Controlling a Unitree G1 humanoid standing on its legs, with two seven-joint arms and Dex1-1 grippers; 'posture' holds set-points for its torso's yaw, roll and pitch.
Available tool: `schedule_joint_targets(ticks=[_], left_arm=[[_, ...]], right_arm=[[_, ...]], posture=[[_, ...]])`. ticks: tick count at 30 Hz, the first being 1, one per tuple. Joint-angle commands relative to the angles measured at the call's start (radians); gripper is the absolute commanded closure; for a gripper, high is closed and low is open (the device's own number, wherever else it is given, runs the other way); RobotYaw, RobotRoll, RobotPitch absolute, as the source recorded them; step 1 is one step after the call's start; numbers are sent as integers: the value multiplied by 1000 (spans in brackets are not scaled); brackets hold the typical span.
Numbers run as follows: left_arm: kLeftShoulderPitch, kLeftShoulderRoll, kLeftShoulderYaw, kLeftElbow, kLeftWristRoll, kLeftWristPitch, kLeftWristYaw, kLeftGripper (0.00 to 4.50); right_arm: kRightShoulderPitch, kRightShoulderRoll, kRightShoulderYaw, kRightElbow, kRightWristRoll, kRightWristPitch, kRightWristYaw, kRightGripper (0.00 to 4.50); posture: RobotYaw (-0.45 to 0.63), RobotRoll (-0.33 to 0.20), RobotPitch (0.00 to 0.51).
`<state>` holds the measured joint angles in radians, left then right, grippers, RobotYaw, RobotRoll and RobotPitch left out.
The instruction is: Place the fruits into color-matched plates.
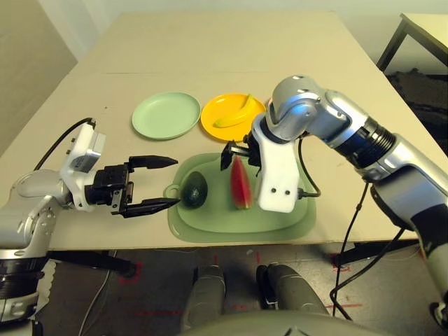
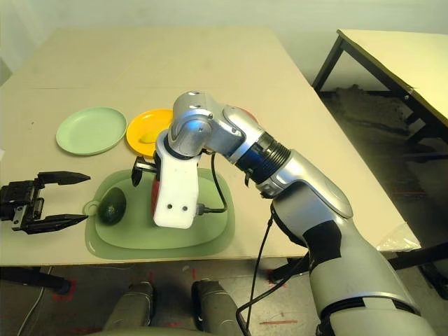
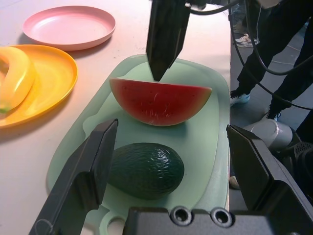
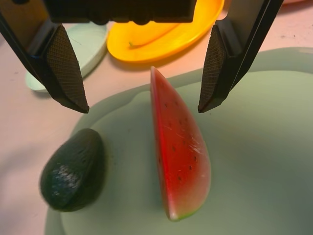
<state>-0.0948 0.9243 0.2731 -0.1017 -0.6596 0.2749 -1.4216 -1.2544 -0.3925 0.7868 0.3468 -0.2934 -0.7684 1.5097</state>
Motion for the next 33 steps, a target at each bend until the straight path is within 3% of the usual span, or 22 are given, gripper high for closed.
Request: schedule_joint_targets(ticks=[1,12,33], left_arm=[[22,10,21,-14,11,-13,0,0],[49,2,28,-20,10,-20,11,0],[63,-7,38,-20,5,-16,50,0]], right_arm=[[3,16,28,37,-42,-21,-15,25],[38,48,60,138,-132,-60,-59,25],[97,69,92,139,-166,-44,-69,25]], posture=[[91,0,121],[106,0,130],[128,0,130]])
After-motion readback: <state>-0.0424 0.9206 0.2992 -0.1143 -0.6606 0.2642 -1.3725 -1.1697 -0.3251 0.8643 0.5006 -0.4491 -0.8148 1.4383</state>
